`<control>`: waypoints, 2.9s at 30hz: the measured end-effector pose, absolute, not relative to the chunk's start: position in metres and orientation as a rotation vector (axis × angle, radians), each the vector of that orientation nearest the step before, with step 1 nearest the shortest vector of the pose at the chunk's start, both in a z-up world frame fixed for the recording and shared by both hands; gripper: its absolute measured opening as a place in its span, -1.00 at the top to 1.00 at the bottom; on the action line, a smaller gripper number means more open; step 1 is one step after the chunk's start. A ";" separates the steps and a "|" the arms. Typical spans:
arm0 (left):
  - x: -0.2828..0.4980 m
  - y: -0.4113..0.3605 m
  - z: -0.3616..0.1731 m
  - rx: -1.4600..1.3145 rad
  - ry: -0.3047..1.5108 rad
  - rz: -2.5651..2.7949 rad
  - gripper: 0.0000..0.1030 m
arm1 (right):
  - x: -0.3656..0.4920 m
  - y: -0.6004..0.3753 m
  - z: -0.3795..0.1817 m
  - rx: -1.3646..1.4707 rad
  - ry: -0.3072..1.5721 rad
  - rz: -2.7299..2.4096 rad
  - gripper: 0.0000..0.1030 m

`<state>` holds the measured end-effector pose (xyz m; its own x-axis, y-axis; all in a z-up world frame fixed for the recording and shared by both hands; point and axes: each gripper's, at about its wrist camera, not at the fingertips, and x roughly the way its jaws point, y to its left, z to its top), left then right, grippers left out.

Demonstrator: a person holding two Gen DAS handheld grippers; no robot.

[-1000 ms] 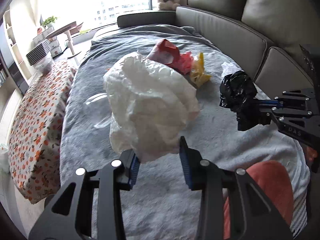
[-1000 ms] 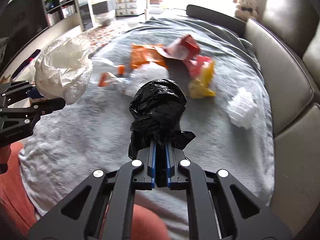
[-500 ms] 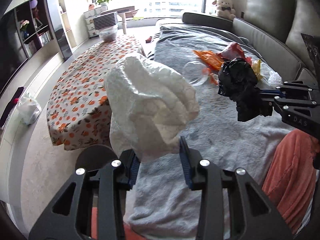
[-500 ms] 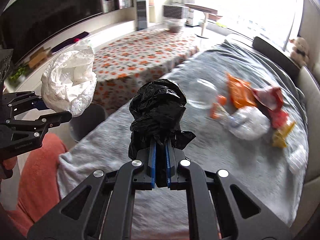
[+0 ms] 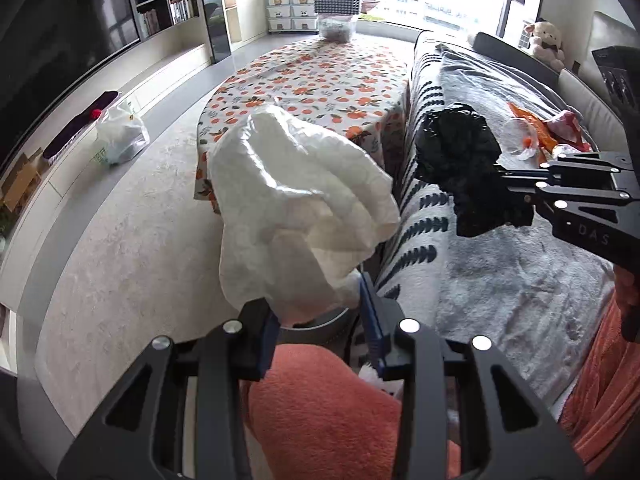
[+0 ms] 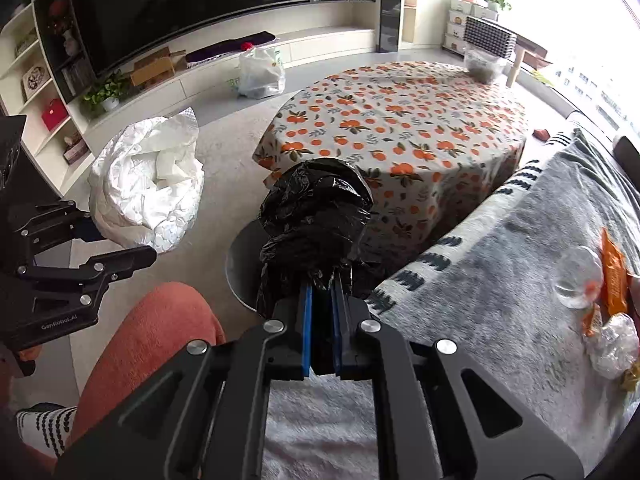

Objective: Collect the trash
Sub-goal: 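Carry both bags to the grey bin and open the right tool over it, then move both tools back over the blanket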

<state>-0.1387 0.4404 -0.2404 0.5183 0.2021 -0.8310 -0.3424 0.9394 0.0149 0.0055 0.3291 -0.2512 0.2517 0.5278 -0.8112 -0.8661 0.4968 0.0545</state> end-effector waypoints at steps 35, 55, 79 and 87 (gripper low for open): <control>-0.081 0.503 -0.327 -0.297 1.089 0.249 -0.11 | 0.044 0.441 -0.338 -0.523 1.052 0.980 0.34; -0.065 0.470 -0.299 -0.261 1.084 0.292 -0.28 | 0.064 0.374 -0.308 -0.430 1.006 0.919 0.01; 0.073 0.166 -0.254 -0.115 1.035 0.080 -0.28 | 0.165 0.013 -0.262 -0.245 0.942 0.488 0.00; 0.127 0.066 -0.266 -0.032 1.041 -0.039 -0.28 | 0.195 -0.124 -0.272 -0.170 0.940 0.310 -0.05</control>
<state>0.1272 0.0660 -0.2663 0.5052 -0.0473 -0.8617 0.0168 0.9988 -0.0450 0.1953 -0.1241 -0.2715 0.5500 0.1869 -0.8140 -0.3336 0.9427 -0.0090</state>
